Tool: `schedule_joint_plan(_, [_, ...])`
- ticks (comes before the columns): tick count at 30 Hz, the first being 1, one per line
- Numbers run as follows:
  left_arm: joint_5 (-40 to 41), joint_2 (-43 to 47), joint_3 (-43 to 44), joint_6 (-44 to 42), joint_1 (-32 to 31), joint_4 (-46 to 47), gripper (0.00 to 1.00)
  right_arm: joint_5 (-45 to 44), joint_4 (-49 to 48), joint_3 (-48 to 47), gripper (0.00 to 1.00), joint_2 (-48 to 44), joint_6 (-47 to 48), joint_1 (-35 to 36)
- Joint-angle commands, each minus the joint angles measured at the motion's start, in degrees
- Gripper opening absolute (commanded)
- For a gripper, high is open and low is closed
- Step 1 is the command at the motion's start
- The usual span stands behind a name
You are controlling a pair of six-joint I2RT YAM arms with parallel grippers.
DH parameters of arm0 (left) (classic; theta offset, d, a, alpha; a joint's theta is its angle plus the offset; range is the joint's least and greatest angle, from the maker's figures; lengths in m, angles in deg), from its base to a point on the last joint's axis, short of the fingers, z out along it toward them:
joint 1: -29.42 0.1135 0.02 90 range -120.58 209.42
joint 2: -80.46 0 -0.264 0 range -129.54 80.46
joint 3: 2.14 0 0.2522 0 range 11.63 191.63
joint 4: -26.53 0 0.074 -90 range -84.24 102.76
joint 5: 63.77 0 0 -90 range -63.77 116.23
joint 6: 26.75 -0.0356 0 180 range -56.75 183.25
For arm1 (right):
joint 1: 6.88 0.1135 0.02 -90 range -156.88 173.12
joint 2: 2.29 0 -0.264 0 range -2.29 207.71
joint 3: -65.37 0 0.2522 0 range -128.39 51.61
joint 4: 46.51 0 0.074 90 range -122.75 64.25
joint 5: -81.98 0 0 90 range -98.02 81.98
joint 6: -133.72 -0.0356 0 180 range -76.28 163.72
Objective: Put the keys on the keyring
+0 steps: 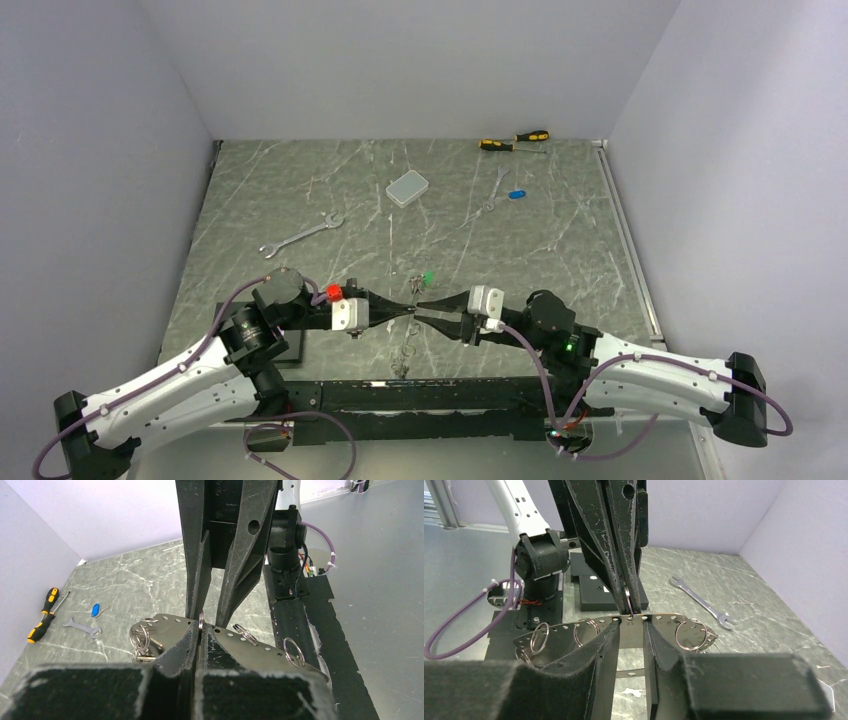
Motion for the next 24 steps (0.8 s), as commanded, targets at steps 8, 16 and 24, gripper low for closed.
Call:
schedule_joint_plan(8, [-0.84,1.14,2.04,-0.58,-0.26,2.08,0.00,1.30,-1.36,-3.95,0.28,-1.21,0.27,0.25])
schedule_joint_plan(16, [-0.22,0.37,3.39,-2.18,-0.26,-1.60,0.00,0.07,1.55,-4.89,0.28,-2.25,1.33,0.25])
schedule_joint_plan(24, [0.00,-3.22,7.29,-3.65,-0.28,-7.57,0.00,0.29,1.28,-4.61,0.28,-0.09,0.65,0.26])
